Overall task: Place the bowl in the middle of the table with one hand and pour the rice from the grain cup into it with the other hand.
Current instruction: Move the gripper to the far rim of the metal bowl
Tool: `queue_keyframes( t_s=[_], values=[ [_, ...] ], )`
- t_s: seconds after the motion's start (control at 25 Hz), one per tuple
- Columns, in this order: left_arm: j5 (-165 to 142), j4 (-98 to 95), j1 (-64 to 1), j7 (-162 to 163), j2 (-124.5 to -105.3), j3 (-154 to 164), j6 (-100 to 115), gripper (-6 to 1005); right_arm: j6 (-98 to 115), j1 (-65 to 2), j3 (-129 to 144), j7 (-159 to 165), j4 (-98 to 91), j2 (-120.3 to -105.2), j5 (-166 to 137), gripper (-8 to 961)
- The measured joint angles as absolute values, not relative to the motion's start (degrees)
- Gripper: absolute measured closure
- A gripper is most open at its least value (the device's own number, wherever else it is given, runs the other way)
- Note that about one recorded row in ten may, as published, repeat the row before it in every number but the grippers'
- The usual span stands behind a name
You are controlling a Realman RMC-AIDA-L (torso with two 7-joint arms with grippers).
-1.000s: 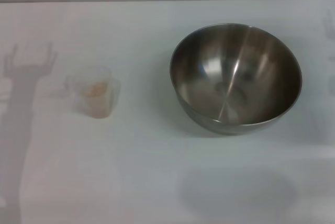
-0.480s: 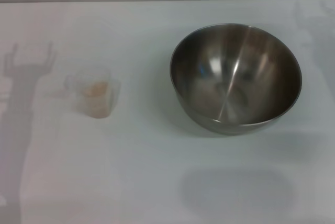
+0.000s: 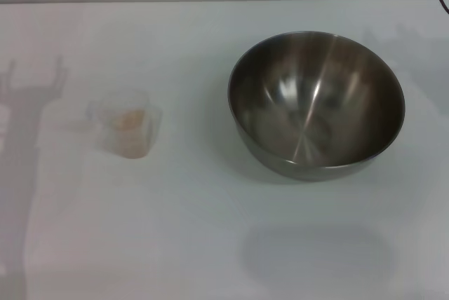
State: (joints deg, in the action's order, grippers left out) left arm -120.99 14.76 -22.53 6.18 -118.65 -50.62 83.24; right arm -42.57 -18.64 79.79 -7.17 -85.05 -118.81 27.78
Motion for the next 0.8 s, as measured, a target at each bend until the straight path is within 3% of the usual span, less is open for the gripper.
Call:
queue_keyframes(
  t_s=[0.24,0.8],
  values=[
    [-120.93,14.76,-22.24,6.16,-118.60,-51.69,83.32,135,-73.25,-27.65,67.39,-9.70,-87.96,-118.50,28.17,274],
    [-120.93,14.20,-22.10,5.96,-118.56,-51.85,83.31,136,-83.87,-34.90,62.18,-13.45,-74.09,-116.34,28.15,277]
  ],
)
